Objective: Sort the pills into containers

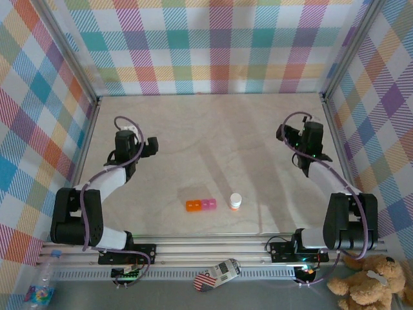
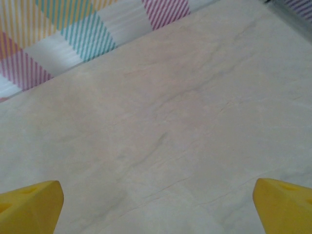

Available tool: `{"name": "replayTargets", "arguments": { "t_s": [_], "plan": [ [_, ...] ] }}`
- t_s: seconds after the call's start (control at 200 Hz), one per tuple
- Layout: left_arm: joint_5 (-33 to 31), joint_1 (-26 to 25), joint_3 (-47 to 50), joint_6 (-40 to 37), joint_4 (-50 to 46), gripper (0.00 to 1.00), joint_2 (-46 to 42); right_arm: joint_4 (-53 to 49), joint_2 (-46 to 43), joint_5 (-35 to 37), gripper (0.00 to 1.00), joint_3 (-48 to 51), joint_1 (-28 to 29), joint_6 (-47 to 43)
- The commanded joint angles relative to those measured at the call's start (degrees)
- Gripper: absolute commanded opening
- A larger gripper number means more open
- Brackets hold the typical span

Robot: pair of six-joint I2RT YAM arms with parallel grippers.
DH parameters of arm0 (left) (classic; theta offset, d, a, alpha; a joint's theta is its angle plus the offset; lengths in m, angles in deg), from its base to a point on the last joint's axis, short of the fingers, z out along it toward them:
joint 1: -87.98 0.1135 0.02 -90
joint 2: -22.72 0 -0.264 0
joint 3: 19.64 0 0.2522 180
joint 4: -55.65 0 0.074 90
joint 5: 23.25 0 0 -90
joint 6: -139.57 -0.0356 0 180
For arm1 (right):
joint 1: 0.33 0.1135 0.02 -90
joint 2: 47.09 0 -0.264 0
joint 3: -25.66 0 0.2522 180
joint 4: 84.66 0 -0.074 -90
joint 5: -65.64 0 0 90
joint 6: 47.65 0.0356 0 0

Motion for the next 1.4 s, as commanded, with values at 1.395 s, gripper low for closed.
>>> {"name": "replayTargets", "arguments": {
  "t_s": [1.395],
  "plan": [
    [9.48,5.35,-15.99,25.61,-34.05,1.0,0.78,-41.5,24.52,-6.38,1.0,-23.54,60.31,-32.57]
  ]
}}
